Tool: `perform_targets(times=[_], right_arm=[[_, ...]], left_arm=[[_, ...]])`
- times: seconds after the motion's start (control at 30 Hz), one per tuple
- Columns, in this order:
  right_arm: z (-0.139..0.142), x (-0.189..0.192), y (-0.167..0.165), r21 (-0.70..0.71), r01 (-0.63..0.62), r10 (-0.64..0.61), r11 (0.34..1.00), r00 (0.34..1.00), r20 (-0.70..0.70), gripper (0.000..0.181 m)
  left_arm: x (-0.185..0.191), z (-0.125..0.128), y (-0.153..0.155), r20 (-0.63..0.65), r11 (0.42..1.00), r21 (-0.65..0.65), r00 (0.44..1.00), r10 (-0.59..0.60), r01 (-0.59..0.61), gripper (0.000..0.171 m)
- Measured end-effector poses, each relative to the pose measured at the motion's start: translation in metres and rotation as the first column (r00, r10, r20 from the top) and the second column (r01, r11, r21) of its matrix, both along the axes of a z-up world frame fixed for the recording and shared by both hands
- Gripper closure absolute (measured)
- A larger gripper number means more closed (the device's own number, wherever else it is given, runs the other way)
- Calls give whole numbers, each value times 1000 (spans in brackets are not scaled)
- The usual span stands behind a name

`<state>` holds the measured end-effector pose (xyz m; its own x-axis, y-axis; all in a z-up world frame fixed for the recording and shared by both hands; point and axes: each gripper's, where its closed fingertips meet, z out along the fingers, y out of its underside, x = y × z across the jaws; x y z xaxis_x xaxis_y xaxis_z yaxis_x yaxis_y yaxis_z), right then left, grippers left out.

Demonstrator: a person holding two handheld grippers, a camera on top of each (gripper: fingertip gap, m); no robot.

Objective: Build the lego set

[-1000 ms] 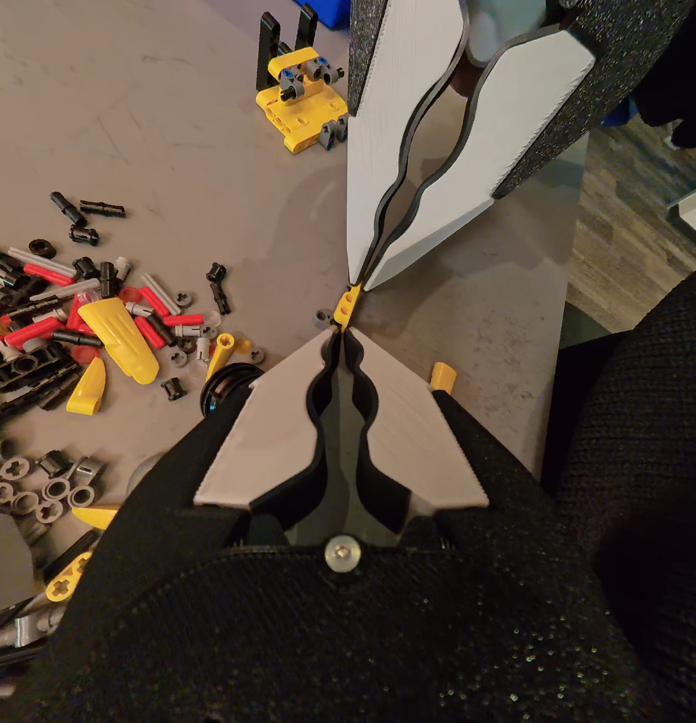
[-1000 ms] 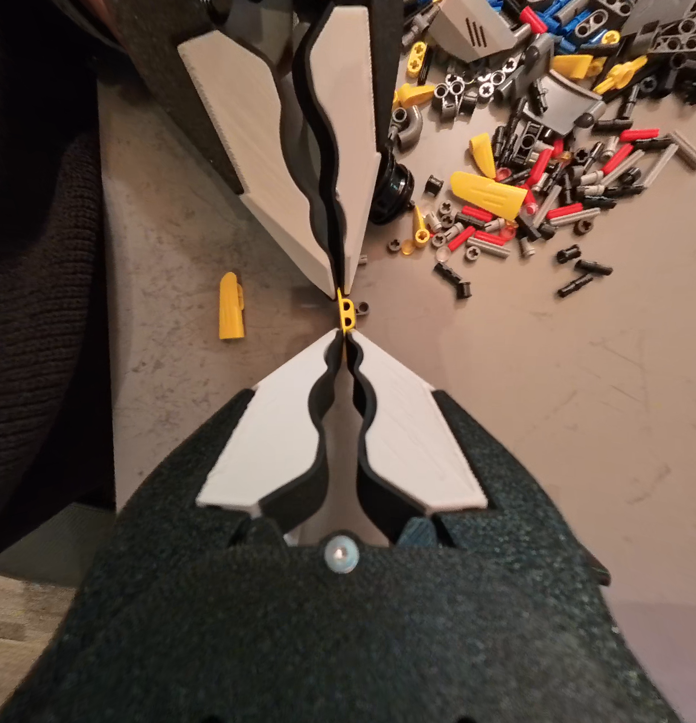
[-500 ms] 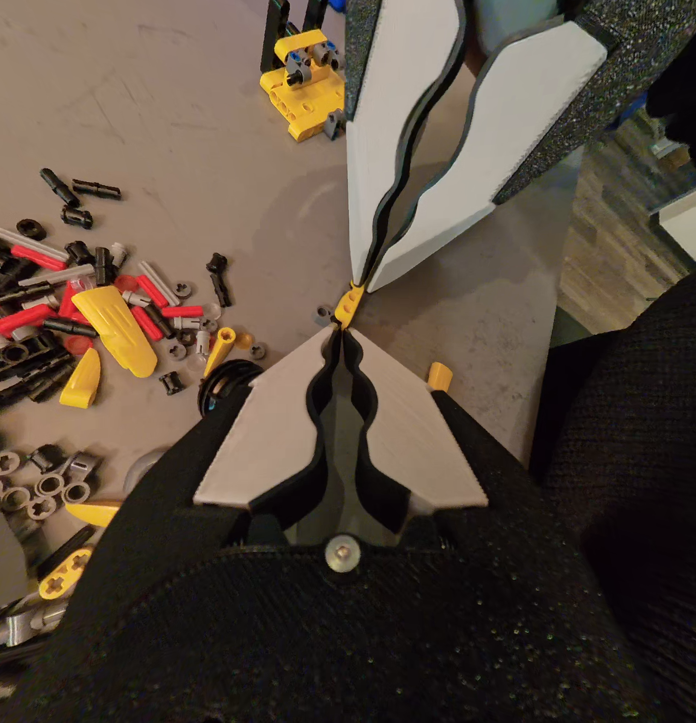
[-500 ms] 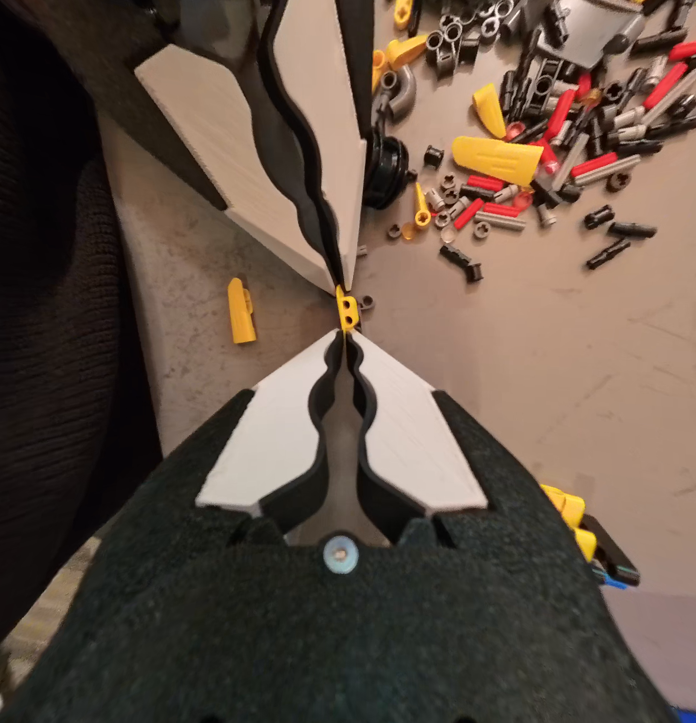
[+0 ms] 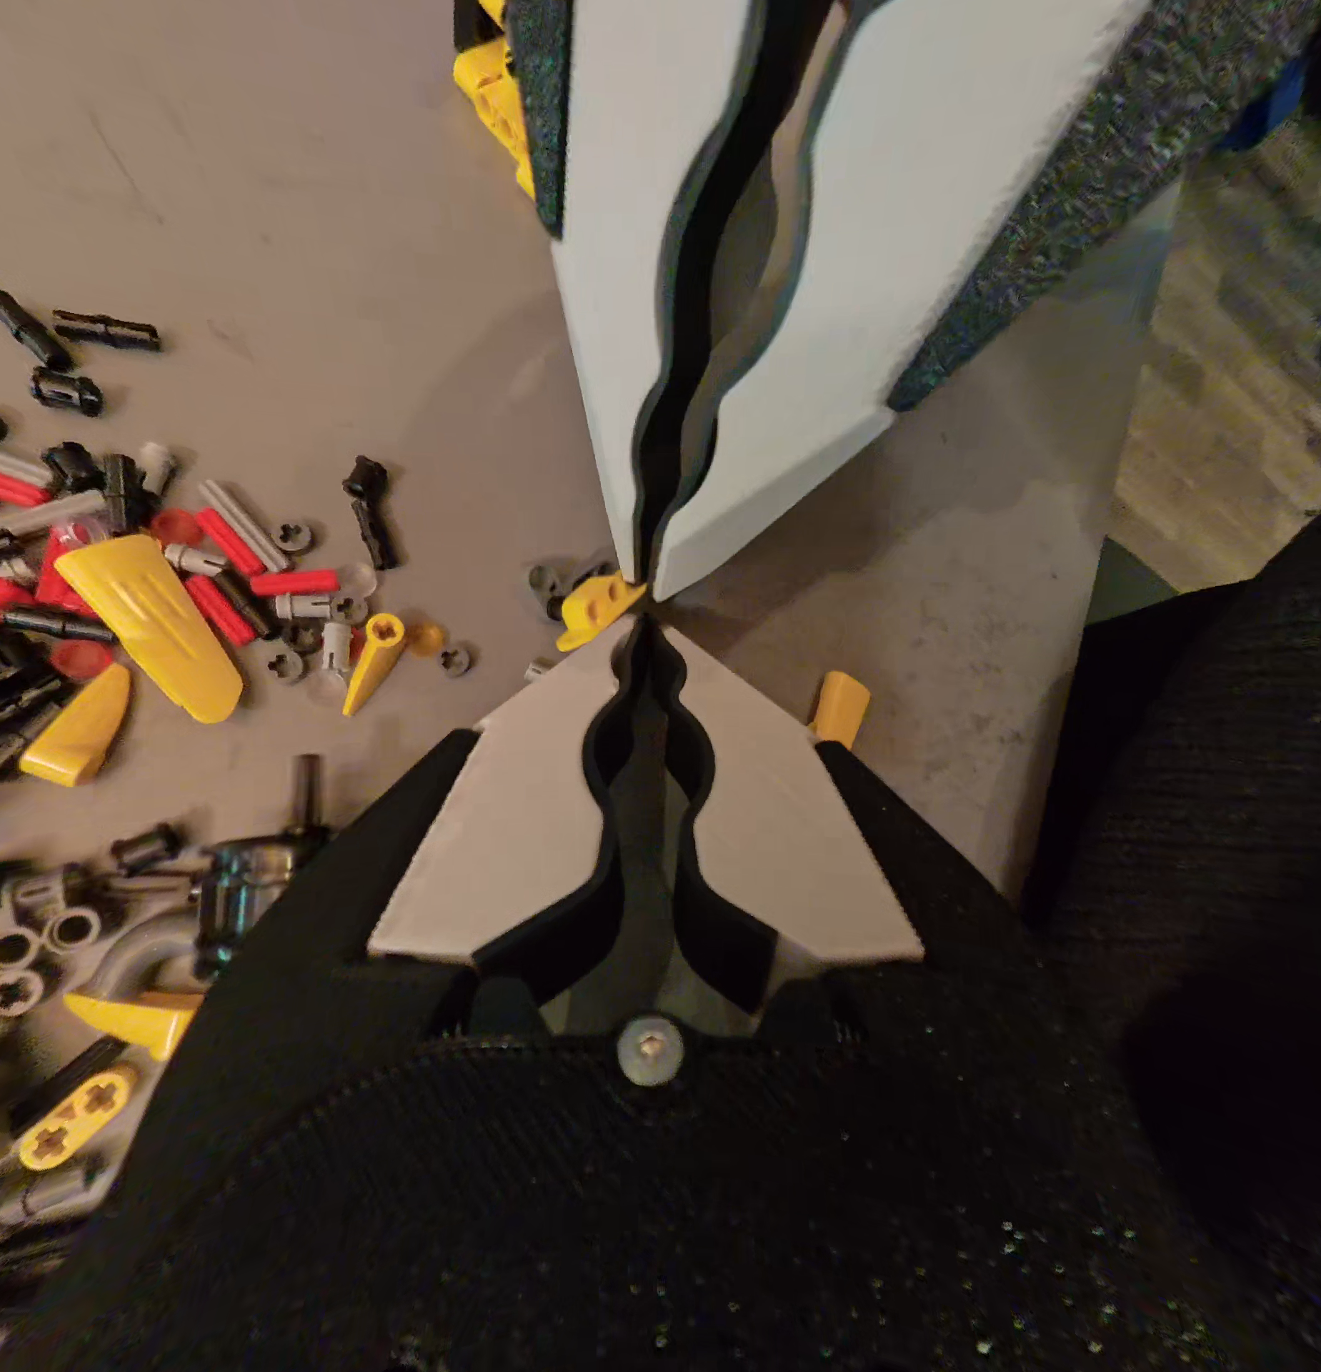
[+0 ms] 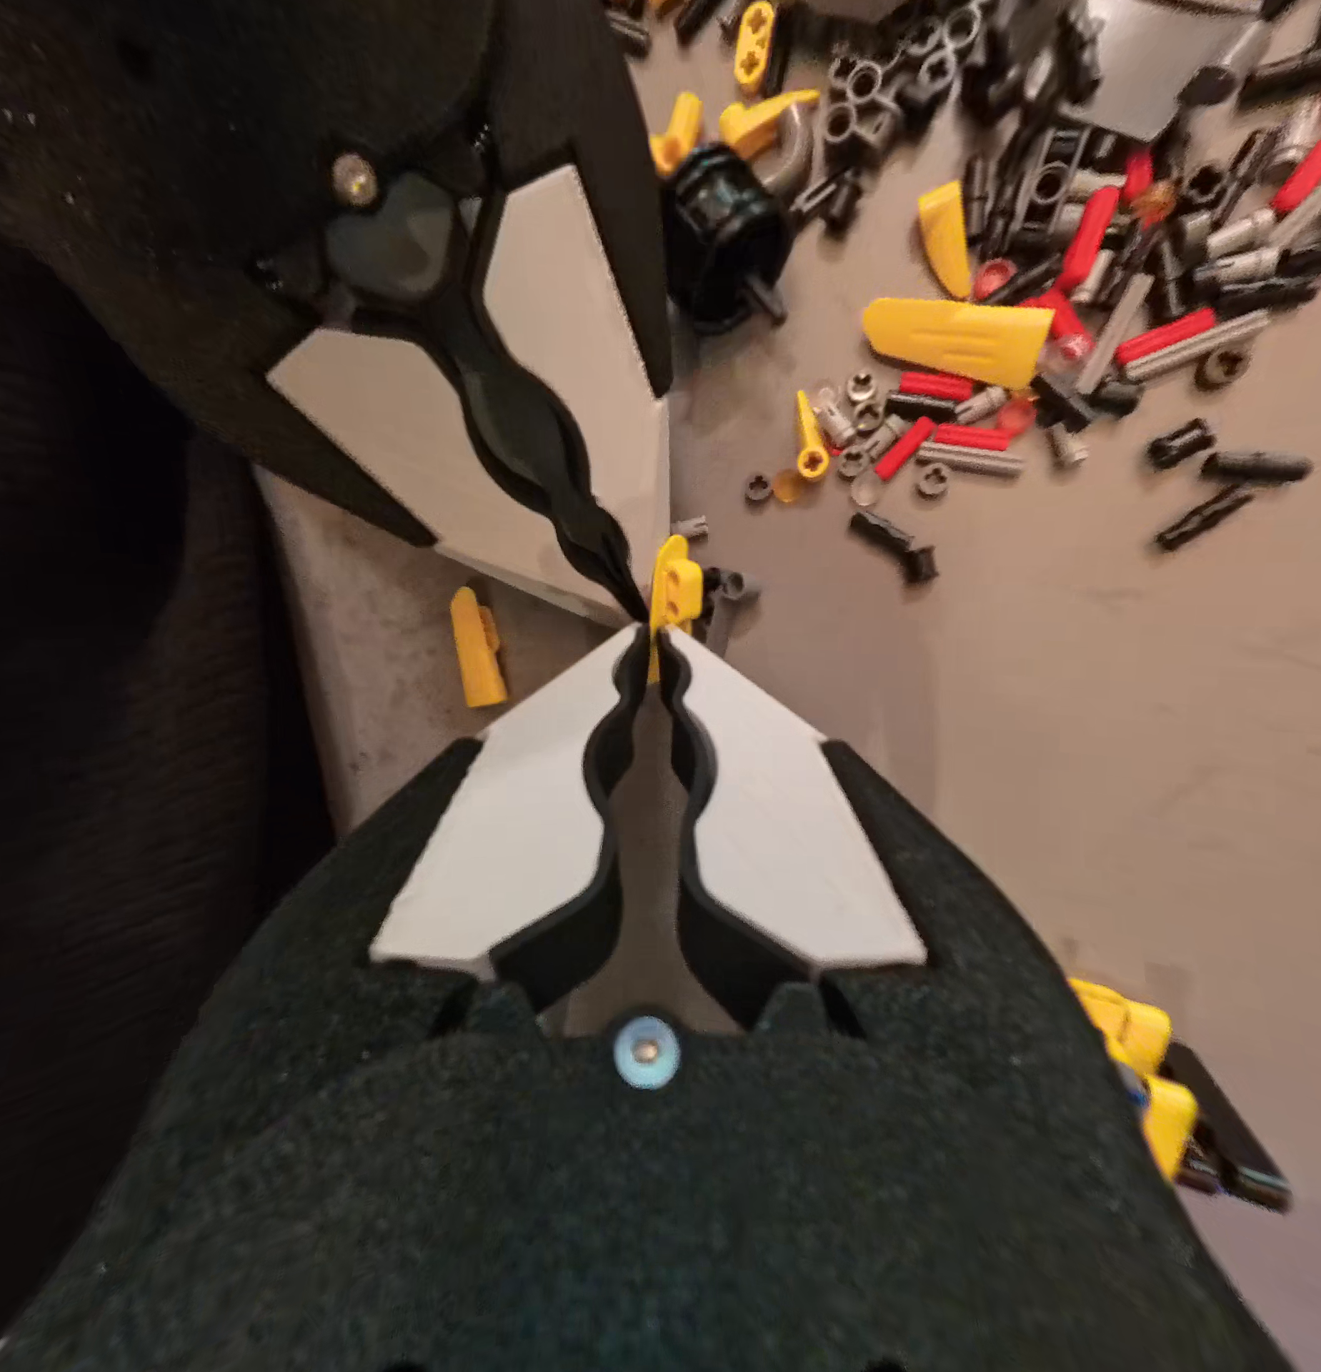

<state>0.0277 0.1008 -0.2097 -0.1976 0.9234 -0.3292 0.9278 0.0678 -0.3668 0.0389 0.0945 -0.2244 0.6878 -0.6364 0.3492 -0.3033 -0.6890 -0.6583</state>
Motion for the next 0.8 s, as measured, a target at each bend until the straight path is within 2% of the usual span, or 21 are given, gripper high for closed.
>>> perform_targets(times=[0.07, 0.17, 0.27, 0.4, 0.5, 0.63, 0.8], right_arm=[[0, 1, 1, 30, -3, 3, 1000, 1000, -3, 180], [3, 6, 3, -9, 17, -17, 1000, 1000, 7, 180], [3, 16, -3, -52, -1, 3, 999, 999, 34, 181], [3, 25, -19, -116, -43, 50, 992, 997, 55, 180], [3, 25, -21, -103, -66, 71, 993, 996, 47, 180], [3, 25, -22, -97, -74, 78, 992, 996, 31, 180], [3, 21, -19, -28, -105, 104, 994, 994, -33, 180]], left_arm=[[1, 1, -2, 44, 1000, -31, 999, -1, 2, 171], [8, 6, -11, 119, 997, -60, 992, -46, 54, 171], [12, 24, -20, 183, 995, -7, 978, -98, 101, 171], [0, 33, -15, 125, 991, 120, 990, -69, 54, 165], [4, 24, -18, 85, 990, 117, 992, -91, 81, 151], [7, 12, -15, -14, 984, 151, 995, -96, 97, 168], [5, 11, -13, -40, 984, 154, 995, -88, 93, 168]])
